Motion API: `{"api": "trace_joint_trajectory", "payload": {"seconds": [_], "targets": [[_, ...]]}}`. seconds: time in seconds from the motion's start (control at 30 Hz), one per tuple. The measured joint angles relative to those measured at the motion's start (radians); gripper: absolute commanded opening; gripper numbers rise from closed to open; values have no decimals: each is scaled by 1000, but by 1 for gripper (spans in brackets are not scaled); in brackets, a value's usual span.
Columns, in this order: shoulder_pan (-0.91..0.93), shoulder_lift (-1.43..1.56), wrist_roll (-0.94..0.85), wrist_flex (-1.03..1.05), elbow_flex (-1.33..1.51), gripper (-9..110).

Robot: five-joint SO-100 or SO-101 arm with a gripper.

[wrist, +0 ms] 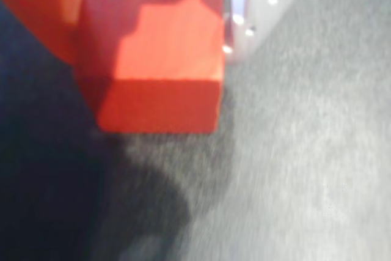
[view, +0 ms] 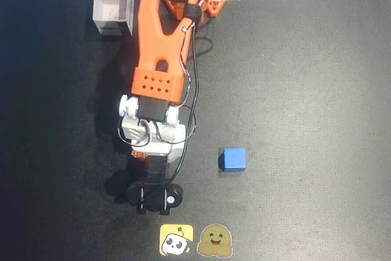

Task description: Put the red cube on top of the blue cube.

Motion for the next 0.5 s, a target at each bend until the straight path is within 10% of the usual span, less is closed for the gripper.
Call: {"api": "trace_joint_trajectory", "payload": {"seconds": [0.5], "targets": [[-155,133,80,101,-126,4]]}}
